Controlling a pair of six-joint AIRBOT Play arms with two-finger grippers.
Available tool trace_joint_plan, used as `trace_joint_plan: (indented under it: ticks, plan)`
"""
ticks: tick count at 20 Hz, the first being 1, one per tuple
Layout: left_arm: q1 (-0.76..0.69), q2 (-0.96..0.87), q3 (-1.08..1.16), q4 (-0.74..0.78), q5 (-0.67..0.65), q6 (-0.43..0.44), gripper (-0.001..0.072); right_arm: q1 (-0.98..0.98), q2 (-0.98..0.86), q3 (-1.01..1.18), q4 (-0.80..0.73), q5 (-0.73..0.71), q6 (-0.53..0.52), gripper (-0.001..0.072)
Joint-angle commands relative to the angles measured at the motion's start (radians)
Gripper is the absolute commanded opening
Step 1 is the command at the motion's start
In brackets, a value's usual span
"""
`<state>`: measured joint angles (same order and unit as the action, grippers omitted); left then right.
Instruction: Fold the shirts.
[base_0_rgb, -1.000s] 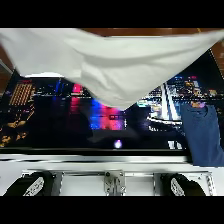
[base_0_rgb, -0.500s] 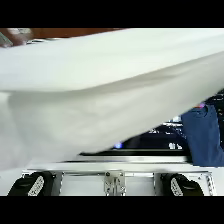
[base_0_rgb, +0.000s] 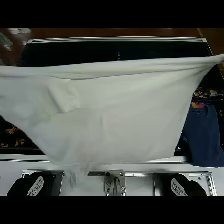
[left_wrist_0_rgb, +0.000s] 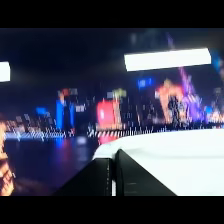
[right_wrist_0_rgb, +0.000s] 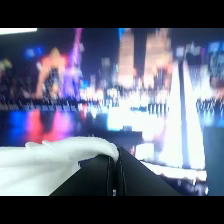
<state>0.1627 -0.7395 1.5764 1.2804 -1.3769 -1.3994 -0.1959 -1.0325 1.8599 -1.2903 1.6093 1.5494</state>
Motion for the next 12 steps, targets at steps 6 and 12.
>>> trace_joint_plan:
  ticks: [6,12]
  plan:
    - [0.001,-0.489,-0.235,-0.143,0.385,-0.001,0.0042,0.000,-0.509,-0.291,0.119,-0.461,0.065,0.0073]
    - [-0.026,-0.791,-0.235,-0.352,0.423,-0.001,0.0042,0.100,-0.684,-0.291,0.228,-0.659,0.057,0.0074]
